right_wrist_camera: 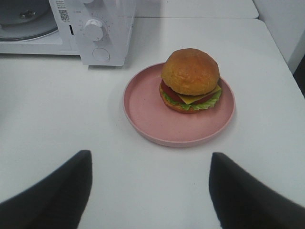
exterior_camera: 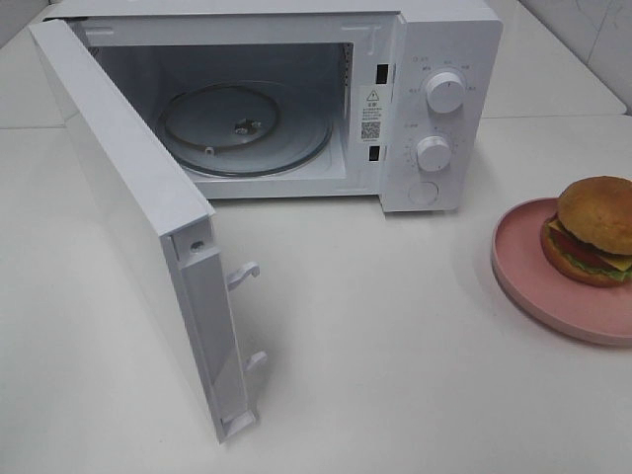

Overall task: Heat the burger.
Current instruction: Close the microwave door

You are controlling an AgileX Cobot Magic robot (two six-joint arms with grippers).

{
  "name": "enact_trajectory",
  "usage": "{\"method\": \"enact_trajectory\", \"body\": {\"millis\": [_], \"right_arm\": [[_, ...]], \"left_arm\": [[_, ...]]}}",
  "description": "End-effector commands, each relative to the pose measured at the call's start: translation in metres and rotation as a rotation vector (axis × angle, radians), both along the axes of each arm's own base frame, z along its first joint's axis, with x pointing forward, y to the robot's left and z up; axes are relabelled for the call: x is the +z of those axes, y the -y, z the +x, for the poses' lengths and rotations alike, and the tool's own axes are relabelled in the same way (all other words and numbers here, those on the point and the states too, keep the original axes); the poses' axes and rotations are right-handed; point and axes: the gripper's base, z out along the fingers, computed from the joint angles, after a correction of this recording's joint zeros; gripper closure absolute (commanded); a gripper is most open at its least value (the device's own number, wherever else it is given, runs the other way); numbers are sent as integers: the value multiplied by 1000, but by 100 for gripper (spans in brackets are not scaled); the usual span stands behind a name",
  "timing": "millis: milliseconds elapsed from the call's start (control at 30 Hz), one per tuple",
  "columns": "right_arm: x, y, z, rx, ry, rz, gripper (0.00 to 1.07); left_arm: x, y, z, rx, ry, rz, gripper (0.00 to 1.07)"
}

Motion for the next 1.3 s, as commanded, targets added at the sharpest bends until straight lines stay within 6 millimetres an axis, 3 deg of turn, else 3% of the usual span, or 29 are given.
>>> {"method": "enact_trajectory", "body": {"millis": [33,100,133,233,267,333,400,500,533,567,600,700,733,767,833,900,933,1300], "right_arm": [[0,0,-3,3,36,1,41],[0,0,-3,3,36,1,41],[0,0,-3,3,36,1,41],[0,0,-3,3,36,1,41],[0,0,-3,3,36,1,41],[0,0,-3,3,36,1,41],[0,0,-3,3,36,1,43],[0,0,-3,3,36,1,43],[0,0,-3,3,36,1,43],[0,0,-3,3,36,1,43],[0,0,-3,3,36,1,43],[0,0,-3,3,36,1,43],[0,0,-3,3,36,1,43],[0,0,-3,3,36,1,43],[0,0,-3,3,36,1,43],[0,0,-3,3,36,1,43],[0,0,-3,3,36,1,43],[0,0,-3,3,36,1,43]], "left_arm": [[10,1,6,-10,74,20,106],[11,2,9,-14,84,30,106],[16,5,24,-27,84,59,106],[19,7,35,-27,81,61,106],[23,10,50,-26,87,56,106],[23,10,50,-26,87,56,106],[26,16,80,-25,88,59,106],[24,19,98,-35,65,91,106],[18,23,116,-53,30,133,106],[18,23,116,-53,30,133,106],[12,26,132,-66,3,156,106],[5,29,147,-73,-23,164,106],[-4,33,163,-76,-61,167,106],[-4,33,163,-76,-61,167,106],[-16,36,185,-68,-72,166,106],[-16,36,185,-68,-72,166,106],[-28,40,204,-63,-80,171,106],[-73,47,250,-43,-95,176,106]]}}
